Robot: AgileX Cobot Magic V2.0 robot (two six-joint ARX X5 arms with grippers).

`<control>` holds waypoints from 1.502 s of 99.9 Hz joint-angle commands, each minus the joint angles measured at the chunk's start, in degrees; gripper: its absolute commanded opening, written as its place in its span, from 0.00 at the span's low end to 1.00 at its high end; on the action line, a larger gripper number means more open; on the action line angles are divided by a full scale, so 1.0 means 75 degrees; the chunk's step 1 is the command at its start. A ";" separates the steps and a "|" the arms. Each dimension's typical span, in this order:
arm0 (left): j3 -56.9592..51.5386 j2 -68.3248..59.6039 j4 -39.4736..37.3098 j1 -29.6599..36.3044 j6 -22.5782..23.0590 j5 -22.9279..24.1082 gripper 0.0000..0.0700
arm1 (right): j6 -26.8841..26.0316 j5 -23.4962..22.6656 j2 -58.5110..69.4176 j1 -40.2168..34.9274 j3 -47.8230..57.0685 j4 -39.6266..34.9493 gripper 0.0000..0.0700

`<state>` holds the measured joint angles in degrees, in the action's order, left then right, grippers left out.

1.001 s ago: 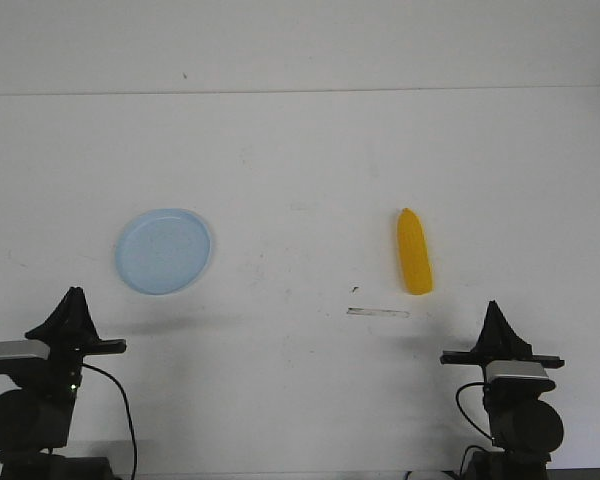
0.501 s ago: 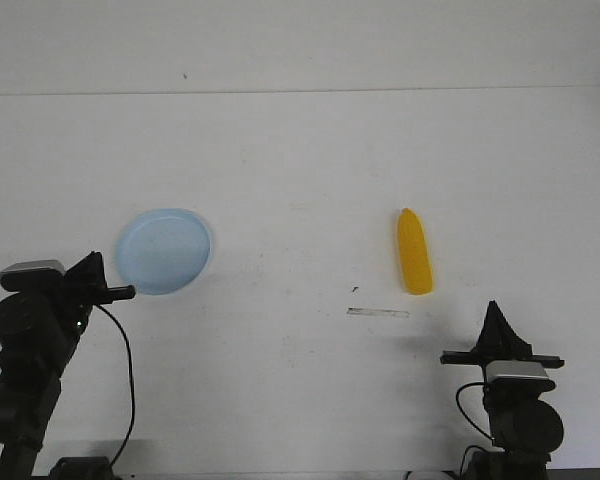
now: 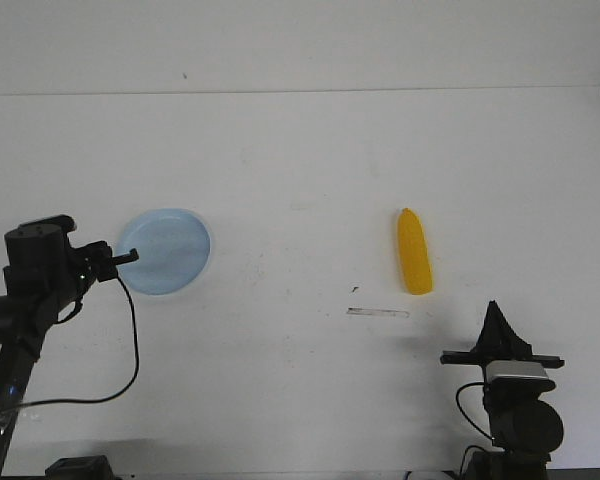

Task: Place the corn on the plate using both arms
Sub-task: 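Reach the left gripper forward to the edge of the light blue plate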

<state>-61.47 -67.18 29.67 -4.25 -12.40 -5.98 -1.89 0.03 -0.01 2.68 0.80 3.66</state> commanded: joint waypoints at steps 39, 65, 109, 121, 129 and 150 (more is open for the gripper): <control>-0.0842 -0.2127 0.0242 -0.2072 -0.0501 -0.2798 0.01 | 0.0006 0.0000 0.0009 0.0003 -0.0009 0.0076 0.00; -0.0842 -0.3273 0.0259 -0.2171 -0.0495 -0.2815 0.23 | 0.0006 0.0000 0.0009 0.0003 -0.0009 0.0076 0.00; -0.0842 -0.4342 0.0184 -0.2020 -0.0259 -0.3223 0.43 | 0.0006 0.0000 0.0009 0.0003 -0.0009 0.0076 0.00; -0.0842 -0.4348 0.0038 -0.1941 -0.0259 -0.3223 0.41 | 0.0006 0.0000 0.0009 0.0003 -0.0009 0.0079 0.00; -0.0842 -0.4366 -0.0035 -0.1897 -0.0259 -0.3223 0.41 | 0.0006 0.0000 0.0009 0.0003 -0.0009 0.0076 0.00; -0.0842 -0.4485 -0.0119 -0.1766 -0.0262 -0.3223 0.37 | 0.0006 0.0000 0.0009 0.0003 -0.0009 0.0076 0.00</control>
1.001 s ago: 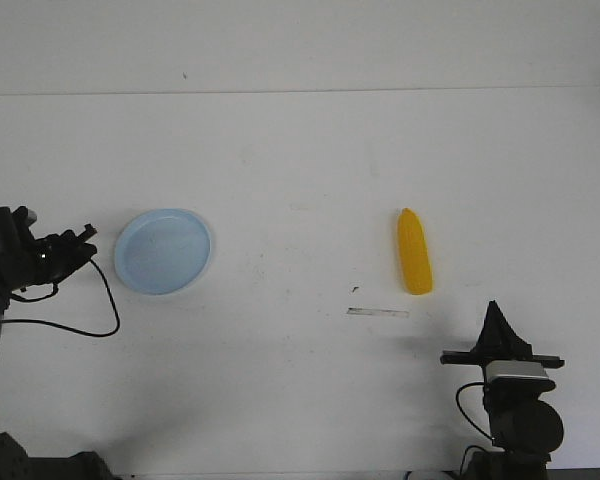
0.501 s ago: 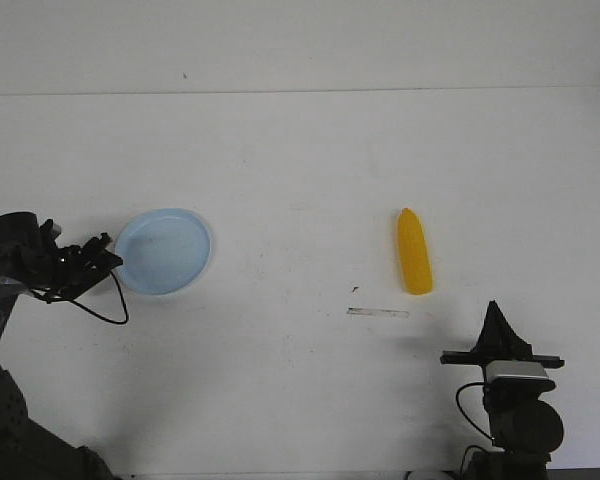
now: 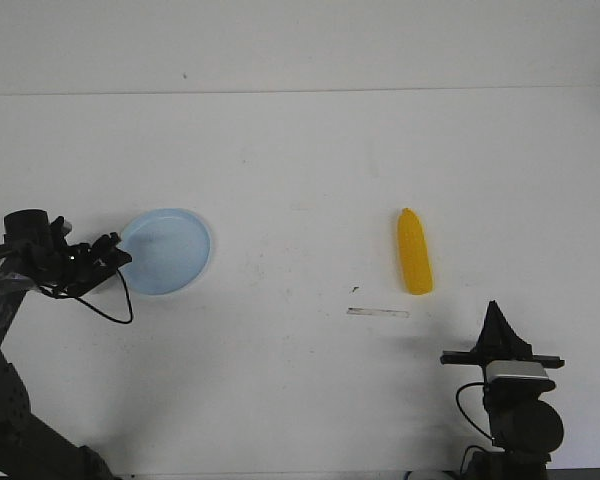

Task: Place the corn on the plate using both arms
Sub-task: 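Reach the left gripper forward to the edge of the light blue plate, then push the blue plate with the left gripper toward the yellow corn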

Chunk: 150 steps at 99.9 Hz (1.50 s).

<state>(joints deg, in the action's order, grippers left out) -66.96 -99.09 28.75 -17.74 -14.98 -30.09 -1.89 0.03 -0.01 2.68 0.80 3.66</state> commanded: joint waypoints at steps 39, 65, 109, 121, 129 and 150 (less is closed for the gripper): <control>-0.0111 -0.0239 -0.0050 0.0236 0.0082 -0.0009 0.02 | 0.0006 0.0000 0.0009 0.0003 -0.0009 0.0079 0.00; -0.0111 -0.0090 -0.0035 0.0382 0.0044 -0.0256 0.00 | 0.0006 0.0000 0.0009 0.0003 -0.0009 0.0076 0.00; -0.0111 0.0778 -0.0111 0.1920 -0.0329 0.0122 0.00 | 0.0006 0.0000 0.0009 0.0003 -0.0009 0.0076 0.00; -0.0111 0.0769 -0.0254 0.2906 -0.0609 0.0434 0.00 | 0.0006 0.0000 0.0009 0.0003 -0.0009 0.0079 0.00; -0.0111 0.0761 -0.0519 0.3561 -0.0866 0.0644 0.00 | 0.0006 0.0000 0.0009 0.0003 -0.0009 0.0076 0.00; -0.0111 0.0746 -0.1466 0.4561 -0.1609 0.1224 0.00 | 0.0006 0.0000 0.0009 0.0003 -0.0009 0.0076 0.00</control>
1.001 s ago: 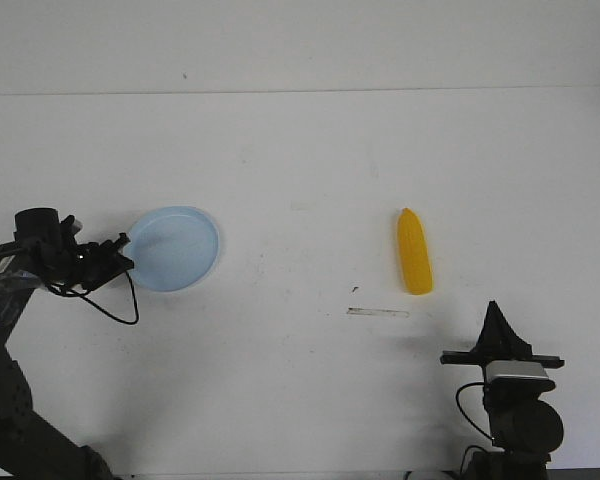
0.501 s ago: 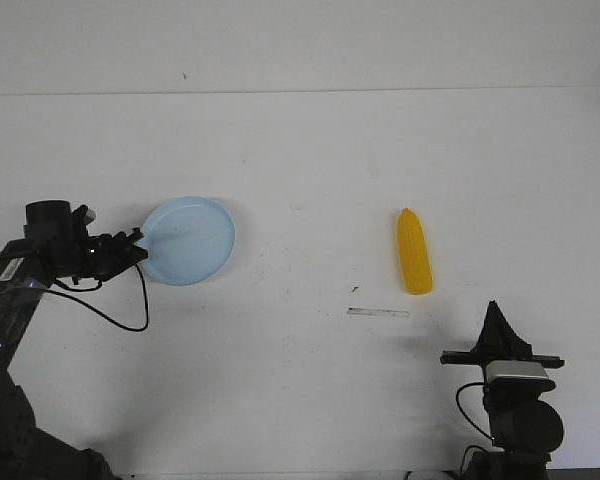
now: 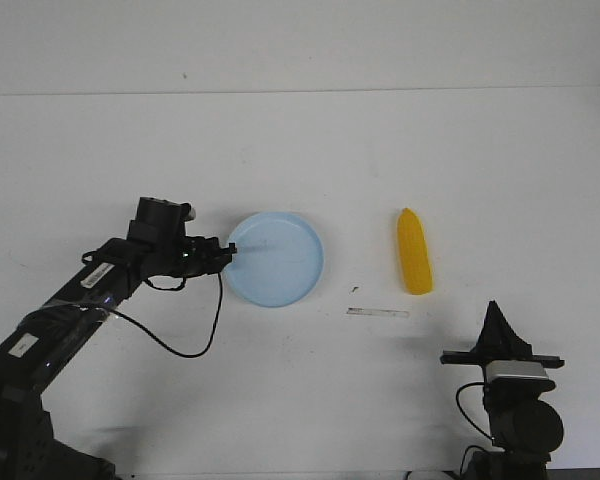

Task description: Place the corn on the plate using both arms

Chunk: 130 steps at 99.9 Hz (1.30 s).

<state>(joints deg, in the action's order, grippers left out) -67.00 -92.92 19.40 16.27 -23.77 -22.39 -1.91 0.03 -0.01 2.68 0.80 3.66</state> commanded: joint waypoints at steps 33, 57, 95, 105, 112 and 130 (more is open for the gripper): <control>-0.0105 -0.0367 -0.0428 0.0463 -0.0927 0.1023 0.00 | 0.0009 0.0000 0.0009 0.0003 -0.0009 0.0079 0.00; -0.0105 -0.0758 -0.0411 0.0653 -0.0994 0.0860 0.00 | 0.0009 0.0000 0.0009 0.0003 -0.0009 0.0079 0.00; -0.0105 -0.0778 -0.0393 0.0720 -0.0976 0.0516 0.23 | 0.0009 0.0000 0.0009 0.0003 -0.0009 0.0076 0.00; -0.0105 -0.0778 -0.0393 0.0731 -0.0970 0.0516 0.23 | 0.0009 0.0000 0.0009 0.0003 -0.0009 0.0076 0.00; -0.0105 -0.0717 -0.0391 0.0731 -0.0903 0.0519 0.23 | 0.0009 0.0000 0.0009 0.0003 -0.0009 0.0076 0.00; -0.0105 -0.0315 -0.0399 0.0726 -0.0513 0.0784 0.23 | 0.0009 0.0000 0.0009 0.0003 -0.0009 0.0076 0.00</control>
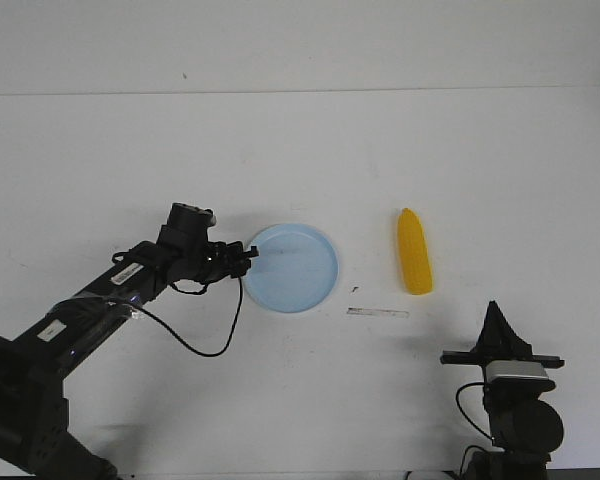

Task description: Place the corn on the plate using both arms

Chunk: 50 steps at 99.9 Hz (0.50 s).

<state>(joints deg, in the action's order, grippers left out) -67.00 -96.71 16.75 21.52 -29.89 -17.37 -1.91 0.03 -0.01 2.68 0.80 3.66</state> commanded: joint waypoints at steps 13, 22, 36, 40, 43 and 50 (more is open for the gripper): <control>-0.0102 0.0551 -0.0032 -0.0079 0.0350 0.0169 0.23 | 0.0009 0.0000 0.0009 0.0003 -0.0009 0.0076 0.00; -0.0082 0.0857 -0.0044 -0.0149 0.0367 0.0195 0.23 | 0.0009 0.0000 0.0009 0.0003 -0.0009 0.0076 0.00; 0.0353 0.1603 -0.0507 -0.0184 0.0697 0.0740 0.20 | 0.0009 0.0000 0.0009 0.0003 -0.0009 0.0079 0.00; 0.0621 0.1891 -0.0825 -0.0210 0.0816 0.0901 0.15 | 0.0009 0.0000 0.0009 0.0003 -0.0009 0.0076 0.00; 0.0851 0.2113 -0.1084 -0.0239 0.0915 0.0968 0.13 | 0.0009 0.0000 0.0009 0.0003 -0.0009 0.0076 0.00; 0.1457 0.2669 -0.1702 -0.0321 0.1160 0.0988 0.07 | 0.0009 0.0000 0.0009 0.0003 -0.0009 0.0076 0.00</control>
<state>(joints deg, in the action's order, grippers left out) -58.67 -78.76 7.31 19.42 -24.45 -10.31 -1.89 0.03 -0.01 2.68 0.80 3.66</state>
